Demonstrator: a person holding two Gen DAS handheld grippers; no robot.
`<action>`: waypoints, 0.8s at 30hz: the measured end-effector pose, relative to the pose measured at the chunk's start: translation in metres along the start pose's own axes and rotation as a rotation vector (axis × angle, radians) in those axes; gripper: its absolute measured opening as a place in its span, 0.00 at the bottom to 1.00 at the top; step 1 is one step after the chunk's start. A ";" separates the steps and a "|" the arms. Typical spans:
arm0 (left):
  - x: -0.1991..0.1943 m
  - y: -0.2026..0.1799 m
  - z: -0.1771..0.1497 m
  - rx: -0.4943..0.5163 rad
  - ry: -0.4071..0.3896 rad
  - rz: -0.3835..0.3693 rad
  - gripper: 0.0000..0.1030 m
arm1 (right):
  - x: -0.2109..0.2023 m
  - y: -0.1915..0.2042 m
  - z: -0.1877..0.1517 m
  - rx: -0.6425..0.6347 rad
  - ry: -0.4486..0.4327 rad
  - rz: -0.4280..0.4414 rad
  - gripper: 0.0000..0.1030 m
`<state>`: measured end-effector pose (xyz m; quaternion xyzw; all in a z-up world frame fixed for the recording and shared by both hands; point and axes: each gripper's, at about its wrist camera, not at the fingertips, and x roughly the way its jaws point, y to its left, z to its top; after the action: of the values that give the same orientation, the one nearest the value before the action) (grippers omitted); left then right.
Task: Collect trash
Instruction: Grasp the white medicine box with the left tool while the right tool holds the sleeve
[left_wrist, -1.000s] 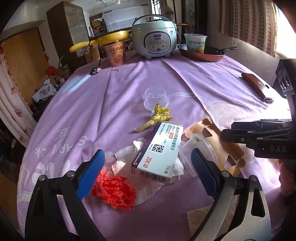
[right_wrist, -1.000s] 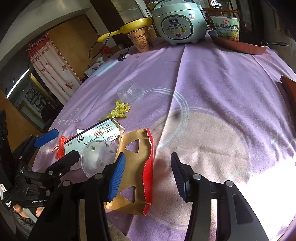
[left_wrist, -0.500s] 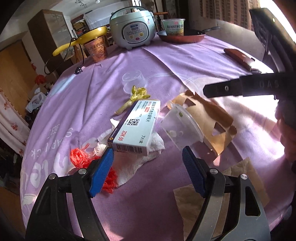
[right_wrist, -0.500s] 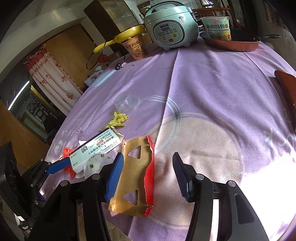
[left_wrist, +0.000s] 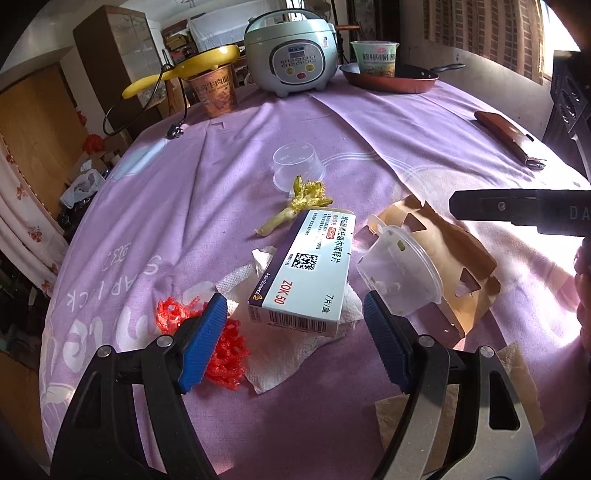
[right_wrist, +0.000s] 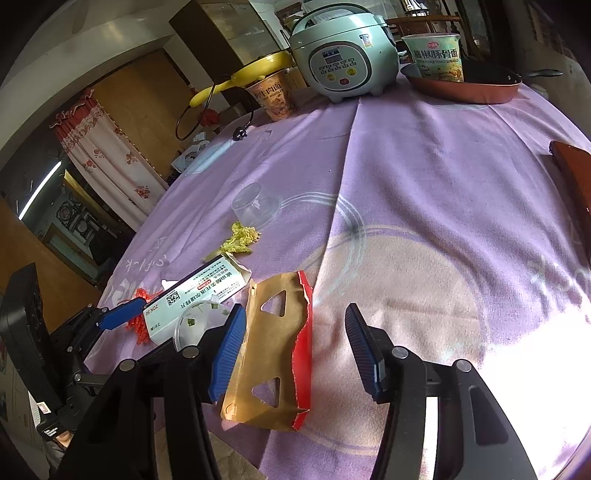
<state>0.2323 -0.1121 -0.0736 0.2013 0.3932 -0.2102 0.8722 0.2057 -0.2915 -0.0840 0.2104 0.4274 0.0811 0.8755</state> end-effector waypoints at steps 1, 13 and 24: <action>0.000 -0.001 0.000 -0.003 -0.002 -0.007 0.61 | 0.000 0.000 0.000 0.000 0.000 -0.003 0.54; -0.062 0.017 -0.031 -0.161 -0.131 -0.021 0.48 | 0.005 0.006 -0.002 -0.030 0.028 -0.005 0.64; -0.096 0.028 -0.068 -0.266 -0.180 -0.030 0.48 | 0.026 0.028 -0.007 -0.142 0.086 -0.075 0.65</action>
<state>0.1475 -0.0339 -0.0358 0.0583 0.3408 -0.1863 0.9196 0.2177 -0.2562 -0.0944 0.1278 0.4654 0.0872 0.8714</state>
